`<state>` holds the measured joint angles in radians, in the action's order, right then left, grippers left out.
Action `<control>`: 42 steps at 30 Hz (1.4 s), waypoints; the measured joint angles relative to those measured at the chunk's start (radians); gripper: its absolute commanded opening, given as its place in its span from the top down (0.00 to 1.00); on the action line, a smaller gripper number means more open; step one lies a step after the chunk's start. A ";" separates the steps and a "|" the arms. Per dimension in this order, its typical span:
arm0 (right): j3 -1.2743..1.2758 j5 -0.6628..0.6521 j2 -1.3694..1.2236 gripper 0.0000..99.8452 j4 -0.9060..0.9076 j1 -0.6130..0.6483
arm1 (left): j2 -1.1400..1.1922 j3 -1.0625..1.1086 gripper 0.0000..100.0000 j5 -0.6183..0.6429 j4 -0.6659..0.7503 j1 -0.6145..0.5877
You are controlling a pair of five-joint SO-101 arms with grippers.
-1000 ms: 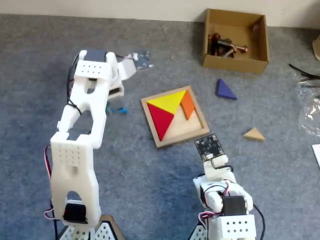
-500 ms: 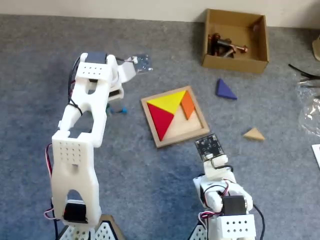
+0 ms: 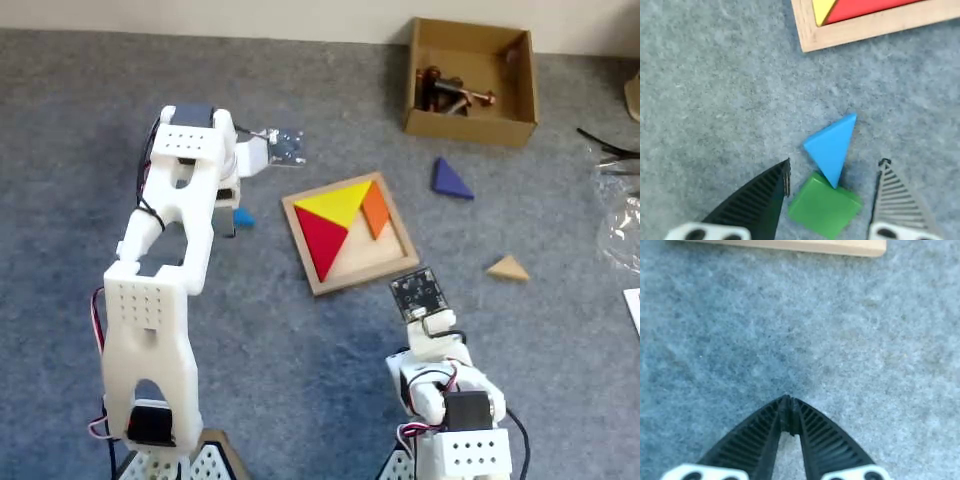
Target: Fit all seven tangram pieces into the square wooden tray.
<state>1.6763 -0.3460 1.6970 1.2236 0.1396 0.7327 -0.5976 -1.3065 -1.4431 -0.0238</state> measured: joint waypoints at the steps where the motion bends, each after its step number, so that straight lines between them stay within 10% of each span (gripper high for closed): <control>1: 0.000 0.000 0.000 0.99 0.000 0.000 | 0.000 0.000 0.74 0.000 0.000 0.000; 11: 0.000 0.000 0.000 0.99 0.000 0.000 | 0.014 0.014 0.87 0.086 0.166 0.000; 42: 0.000 0.000 0.000 0.99 0.000 0.000 | 0.048 0.015 0.78 0.015 0.098 0.075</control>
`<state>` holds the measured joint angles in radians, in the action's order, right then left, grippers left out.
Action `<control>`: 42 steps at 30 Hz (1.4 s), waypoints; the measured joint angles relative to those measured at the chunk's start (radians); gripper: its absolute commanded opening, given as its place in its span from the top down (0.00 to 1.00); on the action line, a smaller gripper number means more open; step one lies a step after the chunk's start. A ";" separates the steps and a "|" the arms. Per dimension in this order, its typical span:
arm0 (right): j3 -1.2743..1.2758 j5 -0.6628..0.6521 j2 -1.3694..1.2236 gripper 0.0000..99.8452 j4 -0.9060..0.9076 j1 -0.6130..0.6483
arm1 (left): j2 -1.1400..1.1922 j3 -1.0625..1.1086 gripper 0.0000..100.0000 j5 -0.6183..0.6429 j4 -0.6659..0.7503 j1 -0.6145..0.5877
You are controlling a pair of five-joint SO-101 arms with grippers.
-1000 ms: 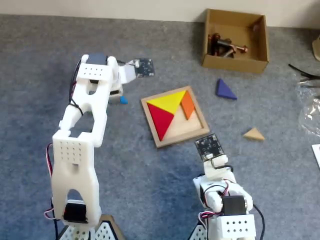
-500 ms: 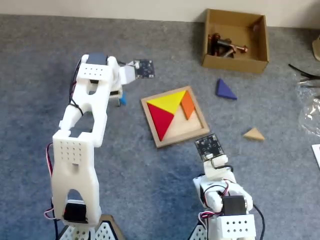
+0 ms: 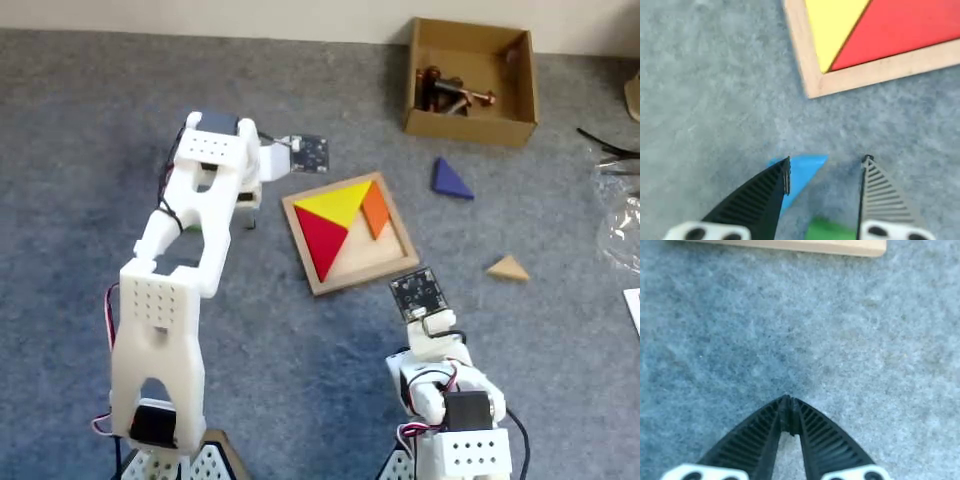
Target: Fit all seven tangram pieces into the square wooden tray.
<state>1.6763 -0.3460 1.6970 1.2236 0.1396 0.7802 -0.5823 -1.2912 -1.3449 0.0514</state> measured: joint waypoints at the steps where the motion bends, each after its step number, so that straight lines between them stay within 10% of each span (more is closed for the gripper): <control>1: 0.000 0.000 0.000 0.99 0.000 0.000 | 0.017 -0.003 0.78 0.003 0.005 0.003; 24: 0.000 0.000 0.000 0.99 0.000 0.000 | 0.100 -0.486 0.78 0.368 -0.261 0.043; 42: 0.000 0.000 0.000 0.99 0.000 0.000 | 0.100 -0.552 0.95 0.391 -0.338 0.052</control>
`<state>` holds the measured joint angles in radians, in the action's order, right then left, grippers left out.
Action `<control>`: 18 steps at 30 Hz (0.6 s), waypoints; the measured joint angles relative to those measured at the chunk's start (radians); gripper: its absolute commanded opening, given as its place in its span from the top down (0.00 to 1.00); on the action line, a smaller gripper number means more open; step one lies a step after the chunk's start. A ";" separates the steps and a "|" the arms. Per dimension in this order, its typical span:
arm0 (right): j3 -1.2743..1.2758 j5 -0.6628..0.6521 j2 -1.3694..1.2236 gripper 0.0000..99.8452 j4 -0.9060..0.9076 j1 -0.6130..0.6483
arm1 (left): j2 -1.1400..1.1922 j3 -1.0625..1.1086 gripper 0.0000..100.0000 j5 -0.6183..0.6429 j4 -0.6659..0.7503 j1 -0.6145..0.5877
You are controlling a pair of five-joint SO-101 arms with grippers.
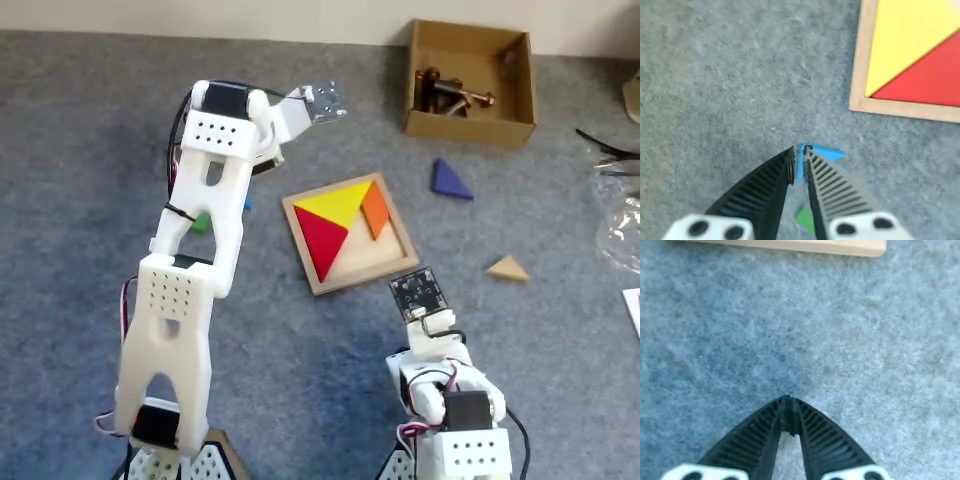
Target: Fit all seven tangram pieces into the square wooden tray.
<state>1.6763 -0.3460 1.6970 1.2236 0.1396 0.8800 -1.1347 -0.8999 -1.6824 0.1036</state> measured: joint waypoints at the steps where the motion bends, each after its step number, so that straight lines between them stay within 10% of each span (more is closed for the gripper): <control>1: 0.000 0.000 0.000 0.99 0.000 0.000 | 0.000 0.000 0.95 0.000 -0.003 0.000; 18: 0.000 0.000 0.000 0.99 0.000 0.000 | 0.199 0.000 0.99 0.000 0.347 -0.077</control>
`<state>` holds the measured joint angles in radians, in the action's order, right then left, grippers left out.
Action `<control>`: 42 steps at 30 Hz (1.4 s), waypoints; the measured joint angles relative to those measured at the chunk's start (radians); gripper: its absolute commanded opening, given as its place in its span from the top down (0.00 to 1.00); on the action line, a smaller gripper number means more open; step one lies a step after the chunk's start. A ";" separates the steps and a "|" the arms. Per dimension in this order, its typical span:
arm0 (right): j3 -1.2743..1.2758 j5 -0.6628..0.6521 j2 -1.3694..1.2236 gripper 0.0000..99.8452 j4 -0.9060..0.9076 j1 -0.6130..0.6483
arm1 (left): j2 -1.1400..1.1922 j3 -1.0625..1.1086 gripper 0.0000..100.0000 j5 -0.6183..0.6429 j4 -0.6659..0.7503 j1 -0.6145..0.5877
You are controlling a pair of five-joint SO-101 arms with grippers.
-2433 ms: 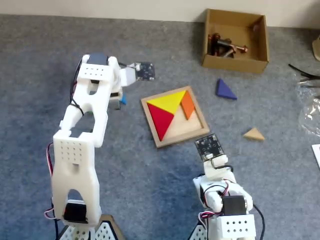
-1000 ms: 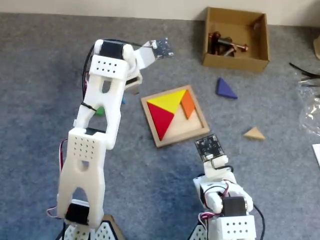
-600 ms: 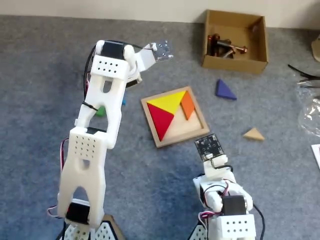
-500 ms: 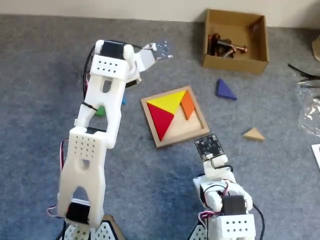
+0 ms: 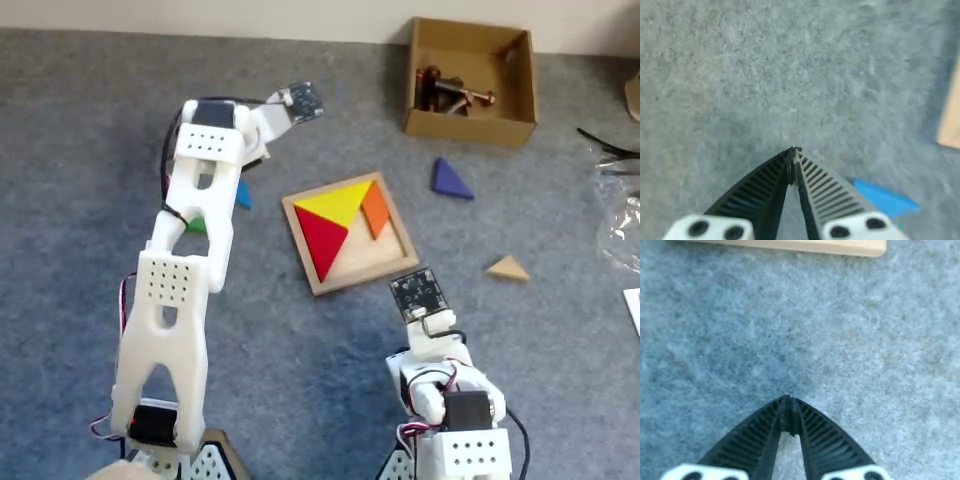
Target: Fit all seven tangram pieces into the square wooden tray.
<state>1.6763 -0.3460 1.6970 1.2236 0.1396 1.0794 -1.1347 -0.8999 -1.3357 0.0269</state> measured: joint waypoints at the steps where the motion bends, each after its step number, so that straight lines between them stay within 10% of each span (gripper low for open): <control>1: 0.000 0.000 0.000 0.99 0.000 0.000 | 0.011 0.000 0.99 0.000 0.026 0.000; 19: 0.000 0.000 0.000 0.99 0.000 0.000 | 0.120 0.000 0.99 0.000 0.166 -0.064; 42: 0.000 0.000 0.000 0.99 0.000 0.000 | 0.114 -0.060 0.99 -0.003 -0.328 -0.020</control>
<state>1.6763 -0.3460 1.6970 1.2236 0.1396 1.1930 -1.1945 -0.9030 -1.6640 0.0069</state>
